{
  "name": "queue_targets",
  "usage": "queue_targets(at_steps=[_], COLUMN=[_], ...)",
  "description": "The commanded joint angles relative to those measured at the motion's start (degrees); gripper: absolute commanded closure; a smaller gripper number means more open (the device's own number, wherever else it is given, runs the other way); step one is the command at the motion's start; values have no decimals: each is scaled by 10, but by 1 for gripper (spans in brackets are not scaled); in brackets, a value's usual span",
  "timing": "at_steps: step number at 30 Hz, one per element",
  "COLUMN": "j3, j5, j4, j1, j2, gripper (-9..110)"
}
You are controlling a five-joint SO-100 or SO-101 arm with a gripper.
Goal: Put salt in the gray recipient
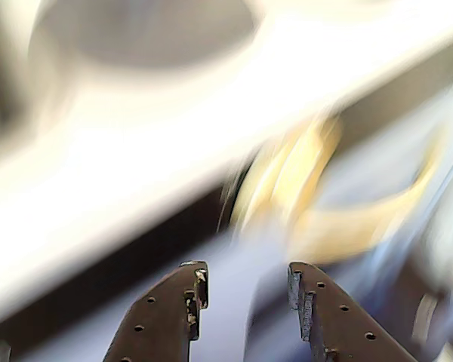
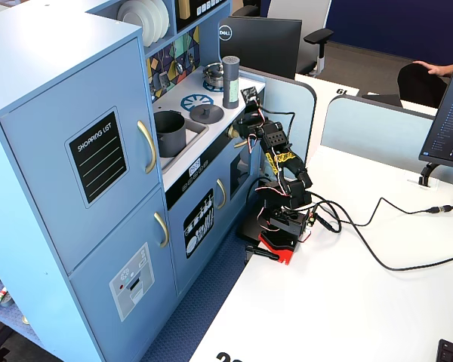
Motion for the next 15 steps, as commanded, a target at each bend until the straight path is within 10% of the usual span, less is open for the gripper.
queue_targets(at_steps=[1,15], j3=[-39,-7], j5=[-36,3], j4=[-90,-379], j1=[33,69], j2=[-14,-120], gripper=[97,58])
